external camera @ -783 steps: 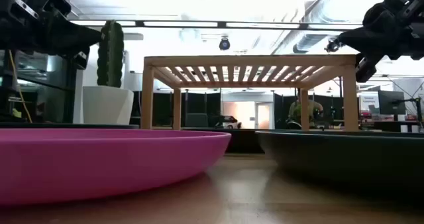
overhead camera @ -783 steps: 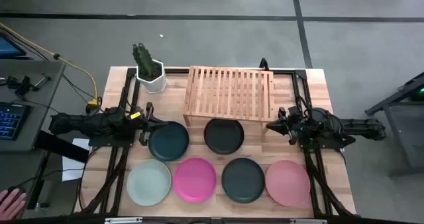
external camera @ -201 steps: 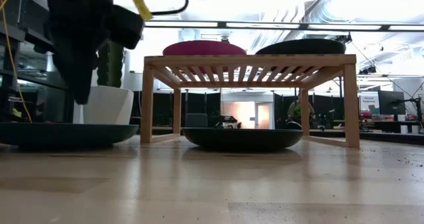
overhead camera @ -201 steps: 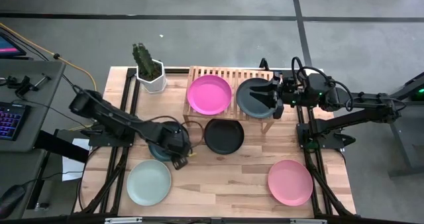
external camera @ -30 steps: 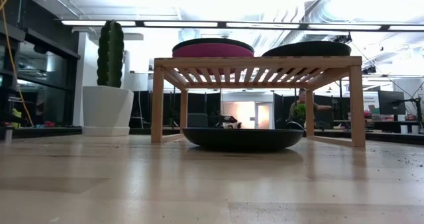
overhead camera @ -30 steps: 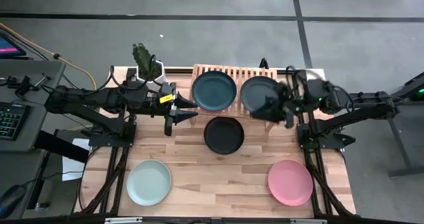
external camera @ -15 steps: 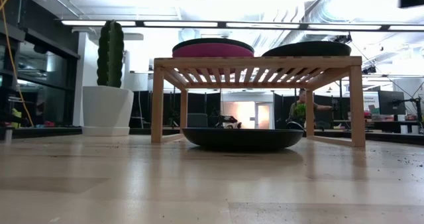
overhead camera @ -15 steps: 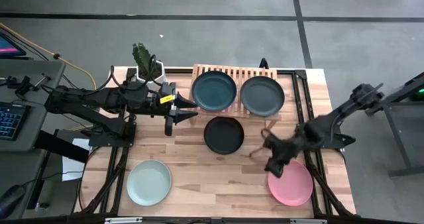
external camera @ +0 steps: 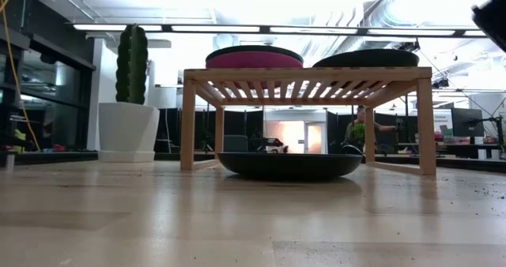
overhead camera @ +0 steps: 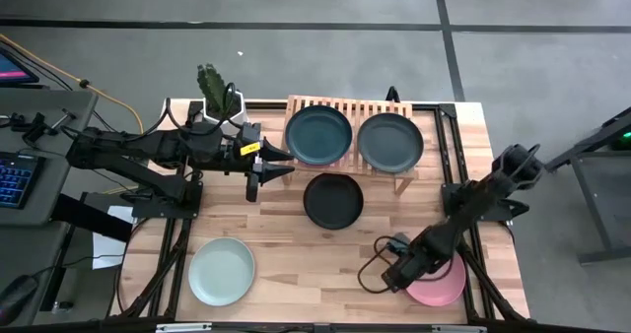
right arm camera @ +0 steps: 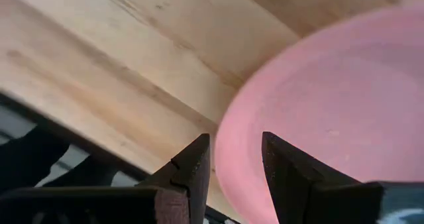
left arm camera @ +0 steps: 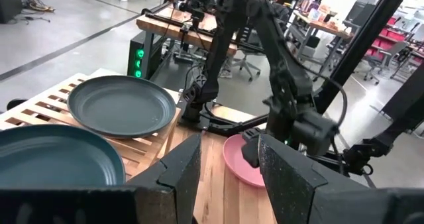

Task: Place and stack plates onto a shelf
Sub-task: Stack the light pink plate on top of the black plate on the shelf

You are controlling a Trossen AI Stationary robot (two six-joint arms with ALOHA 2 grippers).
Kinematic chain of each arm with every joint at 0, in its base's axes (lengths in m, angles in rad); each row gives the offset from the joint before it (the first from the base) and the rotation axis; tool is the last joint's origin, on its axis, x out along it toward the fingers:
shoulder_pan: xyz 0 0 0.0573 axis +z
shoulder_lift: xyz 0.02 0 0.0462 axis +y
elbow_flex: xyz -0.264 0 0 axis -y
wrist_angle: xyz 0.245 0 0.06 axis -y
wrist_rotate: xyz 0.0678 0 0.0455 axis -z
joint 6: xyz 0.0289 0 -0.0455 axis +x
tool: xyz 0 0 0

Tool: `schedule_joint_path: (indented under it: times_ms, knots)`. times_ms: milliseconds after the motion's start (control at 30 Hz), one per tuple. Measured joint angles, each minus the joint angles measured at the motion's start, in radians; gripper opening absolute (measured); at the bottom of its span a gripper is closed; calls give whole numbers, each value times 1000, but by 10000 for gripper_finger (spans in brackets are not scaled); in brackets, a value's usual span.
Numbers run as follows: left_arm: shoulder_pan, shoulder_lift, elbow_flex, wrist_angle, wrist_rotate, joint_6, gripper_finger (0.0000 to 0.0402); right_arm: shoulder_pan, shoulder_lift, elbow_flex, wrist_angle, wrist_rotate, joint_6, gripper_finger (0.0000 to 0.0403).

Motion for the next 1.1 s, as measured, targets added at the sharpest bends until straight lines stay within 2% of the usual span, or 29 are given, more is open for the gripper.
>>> schedule_joint_path:
  times_ms: [200, 333, 600, 767, 933, 1100]
  knots:
    - [0, 0, 0, 0, 0, 0, 140, 30, 81, 0, 20, -4, 127, 119]
    - [0, 0, 0, 0, 0, -1, 140, 35, 98, 0, 51, -4, 154, 119]
    - [0, 0, 0, 0, 0, -18, 140, 35, 91, 0, 45, 1, 152, 119]
    - [0, 0, 0, 0, 0, -25, 140, 35, 42, 0, 43, 12, 152, 119]
    - [0, 0, 0, 0, 0, -27, 140, 38, -12, 0, 92, 81, 194, 119]
    - [0, 0, 0, 0, 0, -27, 140, 38, 25, 0, 116, 63, 195, 119]
